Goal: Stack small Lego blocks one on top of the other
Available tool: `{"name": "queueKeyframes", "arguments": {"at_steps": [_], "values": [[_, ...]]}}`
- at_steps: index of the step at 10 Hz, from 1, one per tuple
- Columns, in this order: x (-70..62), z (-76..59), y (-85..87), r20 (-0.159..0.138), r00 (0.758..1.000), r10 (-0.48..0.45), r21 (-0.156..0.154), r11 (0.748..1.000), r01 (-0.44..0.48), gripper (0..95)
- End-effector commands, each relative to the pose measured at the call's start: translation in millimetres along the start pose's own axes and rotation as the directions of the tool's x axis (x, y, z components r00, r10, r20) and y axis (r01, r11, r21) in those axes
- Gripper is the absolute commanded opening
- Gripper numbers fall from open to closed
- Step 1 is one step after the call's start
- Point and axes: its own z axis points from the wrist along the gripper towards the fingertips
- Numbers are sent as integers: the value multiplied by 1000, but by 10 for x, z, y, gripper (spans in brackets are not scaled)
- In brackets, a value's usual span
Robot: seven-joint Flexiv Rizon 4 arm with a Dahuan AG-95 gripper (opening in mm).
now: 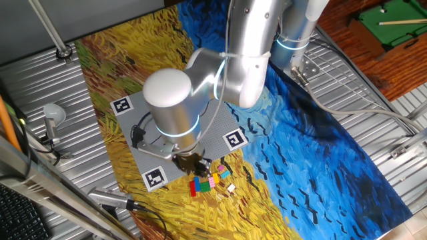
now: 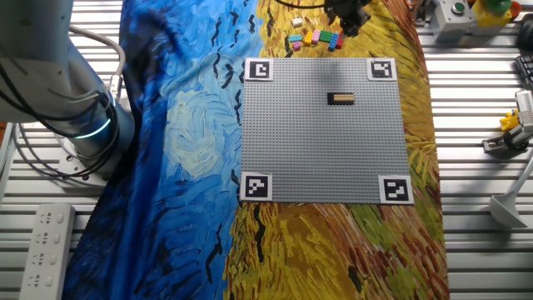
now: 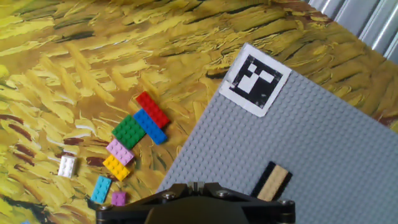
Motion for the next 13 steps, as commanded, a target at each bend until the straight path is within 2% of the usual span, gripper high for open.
{"name": "queueKeyframes", "arguments": {"at_steps": [1,4,6,8,9,13], "values": [[-42,31,2,-12,1000,-1,43,999,1,380],[-33,16,10,-36,999,-9,49,999,11,380],[-33,16,10,-8,999,-42,50,998,42,380],[-35,31,1,2,999,-41,55,998,41,380],[-52,94,-40,14,999,-44,50,998,43,380],[-179,212,-143,13,999,-37,43,998,36,380]]}}
